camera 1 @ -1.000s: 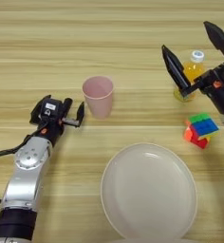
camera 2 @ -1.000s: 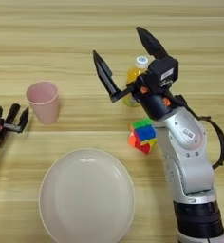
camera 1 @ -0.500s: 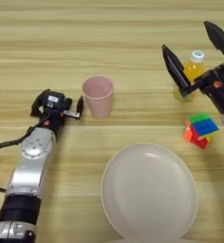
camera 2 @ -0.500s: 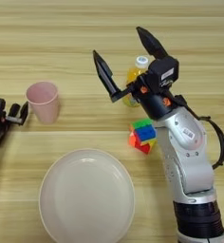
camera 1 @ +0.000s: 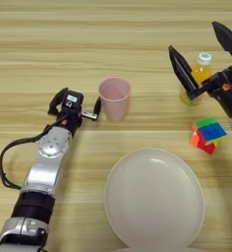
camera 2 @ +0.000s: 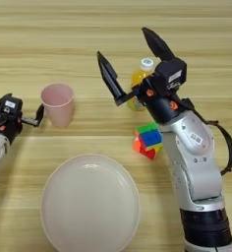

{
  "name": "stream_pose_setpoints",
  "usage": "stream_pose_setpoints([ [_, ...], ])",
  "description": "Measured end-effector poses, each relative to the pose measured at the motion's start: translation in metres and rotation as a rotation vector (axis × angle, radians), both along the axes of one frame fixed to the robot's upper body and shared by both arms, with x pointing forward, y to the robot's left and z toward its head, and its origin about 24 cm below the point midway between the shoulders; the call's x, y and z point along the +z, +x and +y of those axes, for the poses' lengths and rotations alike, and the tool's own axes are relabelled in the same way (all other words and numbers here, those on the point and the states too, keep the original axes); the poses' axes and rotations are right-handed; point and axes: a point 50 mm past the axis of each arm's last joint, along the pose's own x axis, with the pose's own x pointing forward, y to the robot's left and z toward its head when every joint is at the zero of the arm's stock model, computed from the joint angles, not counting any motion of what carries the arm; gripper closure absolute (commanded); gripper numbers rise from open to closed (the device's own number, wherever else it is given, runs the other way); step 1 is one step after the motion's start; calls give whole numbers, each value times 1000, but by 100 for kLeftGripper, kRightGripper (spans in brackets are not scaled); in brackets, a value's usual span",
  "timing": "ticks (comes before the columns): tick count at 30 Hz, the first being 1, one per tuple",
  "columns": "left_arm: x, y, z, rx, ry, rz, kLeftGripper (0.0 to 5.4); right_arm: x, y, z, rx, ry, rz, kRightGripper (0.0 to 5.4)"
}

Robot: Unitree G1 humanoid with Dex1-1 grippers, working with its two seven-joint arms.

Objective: Move the objects on the table

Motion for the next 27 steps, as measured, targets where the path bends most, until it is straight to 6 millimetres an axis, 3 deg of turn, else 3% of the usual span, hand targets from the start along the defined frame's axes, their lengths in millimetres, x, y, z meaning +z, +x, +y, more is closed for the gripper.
stream_pose_setpoints([
  [12, 12, 4, -31, -90, -25, -46, 3, 0, 0, 0, -1, -1, 6, 0],
  [27, 20, 7, -43, -128, -28, -77, 3, 2, 0, -2, -20, 10, 4, 0],
])
